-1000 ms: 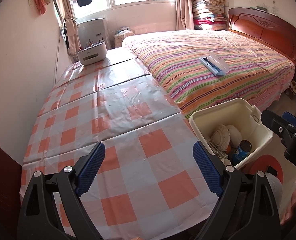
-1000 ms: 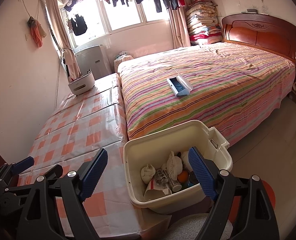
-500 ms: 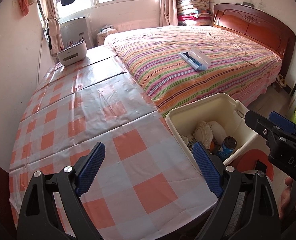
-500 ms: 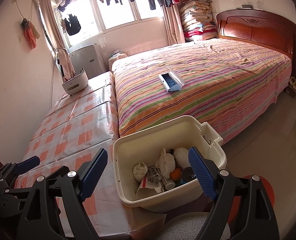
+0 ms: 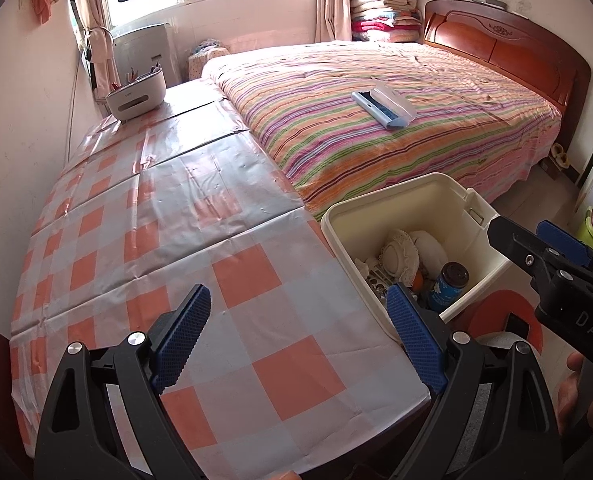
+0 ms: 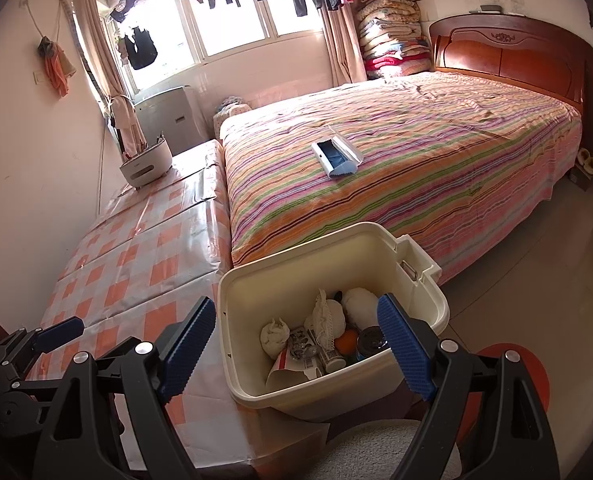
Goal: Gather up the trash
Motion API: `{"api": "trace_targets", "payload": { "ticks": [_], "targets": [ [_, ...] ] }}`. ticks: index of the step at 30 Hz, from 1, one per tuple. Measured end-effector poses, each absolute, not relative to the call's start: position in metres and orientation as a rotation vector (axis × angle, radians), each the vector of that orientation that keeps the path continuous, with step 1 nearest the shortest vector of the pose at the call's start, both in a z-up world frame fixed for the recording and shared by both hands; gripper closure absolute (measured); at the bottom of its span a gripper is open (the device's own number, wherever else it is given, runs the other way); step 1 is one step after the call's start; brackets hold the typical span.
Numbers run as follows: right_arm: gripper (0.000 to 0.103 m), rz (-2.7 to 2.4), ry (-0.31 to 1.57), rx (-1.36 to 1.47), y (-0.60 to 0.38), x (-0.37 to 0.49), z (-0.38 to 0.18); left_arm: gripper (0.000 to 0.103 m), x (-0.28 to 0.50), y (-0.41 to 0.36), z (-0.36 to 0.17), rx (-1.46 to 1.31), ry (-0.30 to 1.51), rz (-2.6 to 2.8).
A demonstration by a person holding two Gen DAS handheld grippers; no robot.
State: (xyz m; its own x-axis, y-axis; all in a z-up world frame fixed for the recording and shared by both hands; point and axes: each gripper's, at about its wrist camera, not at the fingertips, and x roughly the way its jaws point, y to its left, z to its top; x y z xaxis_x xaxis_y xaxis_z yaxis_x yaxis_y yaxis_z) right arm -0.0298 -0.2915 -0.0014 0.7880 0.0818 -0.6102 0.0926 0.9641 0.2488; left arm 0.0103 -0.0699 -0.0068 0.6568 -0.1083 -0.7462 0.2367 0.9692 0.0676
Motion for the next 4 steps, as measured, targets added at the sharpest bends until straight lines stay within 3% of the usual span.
{"api": "trace_targets", "payload": {
  "ticks": [4],
  "targets": [
    [0.022, -0.003, 0.669, 0.271, -0.2905, -0.0285, -0.0026, 0.015, 0.0112, -0.0664, -0.0067, 0.152, 0.835, -0.192]
  ]
}}
